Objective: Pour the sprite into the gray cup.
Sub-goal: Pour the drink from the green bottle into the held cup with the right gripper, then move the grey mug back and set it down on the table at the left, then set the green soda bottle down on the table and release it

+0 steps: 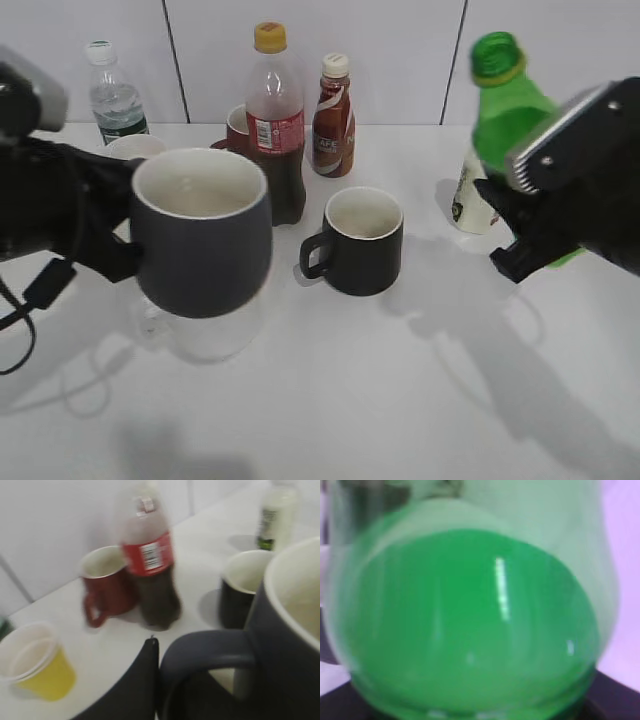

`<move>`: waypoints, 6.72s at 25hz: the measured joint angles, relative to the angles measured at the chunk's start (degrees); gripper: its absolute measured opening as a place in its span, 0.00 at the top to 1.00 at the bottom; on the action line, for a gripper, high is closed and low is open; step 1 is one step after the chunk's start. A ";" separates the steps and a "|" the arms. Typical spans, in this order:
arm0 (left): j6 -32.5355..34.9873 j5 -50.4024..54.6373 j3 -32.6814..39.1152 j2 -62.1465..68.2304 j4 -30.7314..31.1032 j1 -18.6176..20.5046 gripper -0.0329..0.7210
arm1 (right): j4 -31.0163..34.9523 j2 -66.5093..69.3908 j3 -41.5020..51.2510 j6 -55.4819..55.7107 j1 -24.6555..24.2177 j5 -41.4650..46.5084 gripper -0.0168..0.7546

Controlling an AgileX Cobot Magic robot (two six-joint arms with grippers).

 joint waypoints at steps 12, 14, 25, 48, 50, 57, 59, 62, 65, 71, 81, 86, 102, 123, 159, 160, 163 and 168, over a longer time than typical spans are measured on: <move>-0.11 8.19 -5.65 4.01 -1.43 -11.77 0.89 | 19.21 -0.89 -9.20 -44.21 11.77 1.39 0.42; -0.11 8.04 -5.65 4.58 -1.38 -12.58 0.89 | 19.28 -0.89 -9.22 -48.65 11.77 1.39 0.42; -0.15 2.56 -6.04 6.16 -0.84 -13.14 0.89 | 14.26 -0.83 -9.22 -56.73 11.83 1.39 0.42; -0.15 1.08 -6.04 6.16 -0.78 -14.56 0.89 | 12.06 -0.78 -9.22 -66.33 11.83 -2.30 0.42; -0.15 1.08 -6.04 6.16 -0.78 -14.56 0.89 | 12.06 -0.78 -9.22 -66.34 11.83 -2.30 0.42; -0.15 1.08 -6.04 6.16 -0.73 -14.56 0.89 | 12.06 -0.78 -9.22 -66.39 11.83 -2.35 0.42; -0.15 1.08 -6.04 6.16 -0.73 -14.56 0.89 | 12.06 -0.78 -9.22 -65.86 11.83 -2.41 0.42; -0.15 1.08 -6.04 6.16 -0.73 -14.56 0.89 | 12.12 -0.78 -9.22 -61.18 11.83 -1.90 0.42; -0.15 0.52 -6.04 6.16 -0.73 -14.56 0.89 | 12.18 -0.78 -9.34 -54.67 11.83 2.10 0.42; -0.15 -3.89 -6.04 6.16 -1.86 -12.39 0.89 | 12.24 -1.24 -9.40 -28.11 11.87 8.92 0.42; 6.12 -14.16 3.43 3.45 -12.23 10.69 0.89 | 5.51 -4.40 -2.11 19.78 -4.26 3.89 0.42; 6.50 -20.72 6.33 8.31 -12.51 25.72 0.89 | -8.90 -0.13 2.83 37.71 -12.45 -6.98 0.42; 9.13 -48.25 6.26 41.53 -10.88 32.27 0.89 | -17.85 5.49 3.67 43.92 -13.15 -15.36 0.42; 8.83 -51.71 9.73 43.07 -10.45 32.33 0.74 | -20.28 5.49 3.67 44.88 -13.15 -15.42 0.42; 6.87 -52.60 20.08 23.41 -9.68 32.33 0.57 | -9.57 29.12 4.19 40.17 -13.15 -35.04 0.39; 6.55 -52.60 20.08 22.40 -9.54 32.33 0.57 | -9.55 29.12 4.19 40.12 -13.15 -35.04 0.33; 5.53 -50.53 20.02 18.35 -9.51 32.33 0.57 | -9.75 26.89 4.26 40.11 -13.15 -34.74 0.17; 3.01 -32.58 15.26 5.56 -9.78 32.28 0.57 | -9.75 15.22 1.46 36.08 -13.15 -30.30 0.13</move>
